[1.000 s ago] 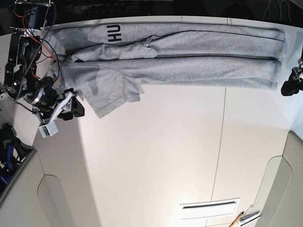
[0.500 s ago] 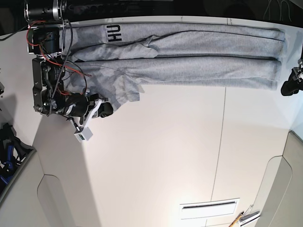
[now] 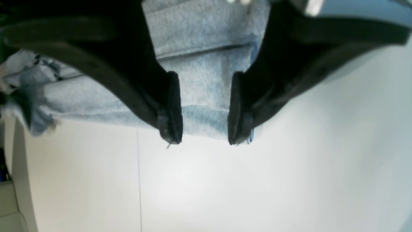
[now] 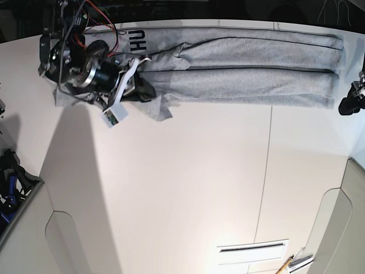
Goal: Fold the T-shirt properly
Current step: 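Grasp the sleeve end with right gripper and fold it over the shirt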
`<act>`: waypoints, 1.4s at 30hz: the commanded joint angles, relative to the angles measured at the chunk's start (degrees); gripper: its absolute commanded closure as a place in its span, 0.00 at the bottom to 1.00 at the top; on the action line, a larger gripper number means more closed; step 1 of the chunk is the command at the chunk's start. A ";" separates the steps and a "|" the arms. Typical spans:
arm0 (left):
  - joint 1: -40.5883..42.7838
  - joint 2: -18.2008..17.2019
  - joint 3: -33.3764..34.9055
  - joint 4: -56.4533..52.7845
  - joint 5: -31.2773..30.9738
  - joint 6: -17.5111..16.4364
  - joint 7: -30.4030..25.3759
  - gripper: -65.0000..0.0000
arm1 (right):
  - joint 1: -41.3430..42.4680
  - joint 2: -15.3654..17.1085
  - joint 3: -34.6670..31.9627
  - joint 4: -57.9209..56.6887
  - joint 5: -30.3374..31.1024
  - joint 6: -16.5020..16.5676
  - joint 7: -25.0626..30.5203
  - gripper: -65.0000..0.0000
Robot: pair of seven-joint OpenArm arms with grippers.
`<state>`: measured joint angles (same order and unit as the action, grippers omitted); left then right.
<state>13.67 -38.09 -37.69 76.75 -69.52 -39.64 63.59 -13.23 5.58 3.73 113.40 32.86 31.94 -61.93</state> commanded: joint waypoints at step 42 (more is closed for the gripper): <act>8.39 3.67 -7.58 -15.26 -4.42 -0.36 -4.63 0.43 | -9.97 -0.83 29.24 12.79 -0.92 -0.24 5.35 0.53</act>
<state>22.00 -33.36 -45.21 61.01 -73.89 -39.53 58.70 -23.31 4.56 32.73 125.25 31.09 31.73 -57.91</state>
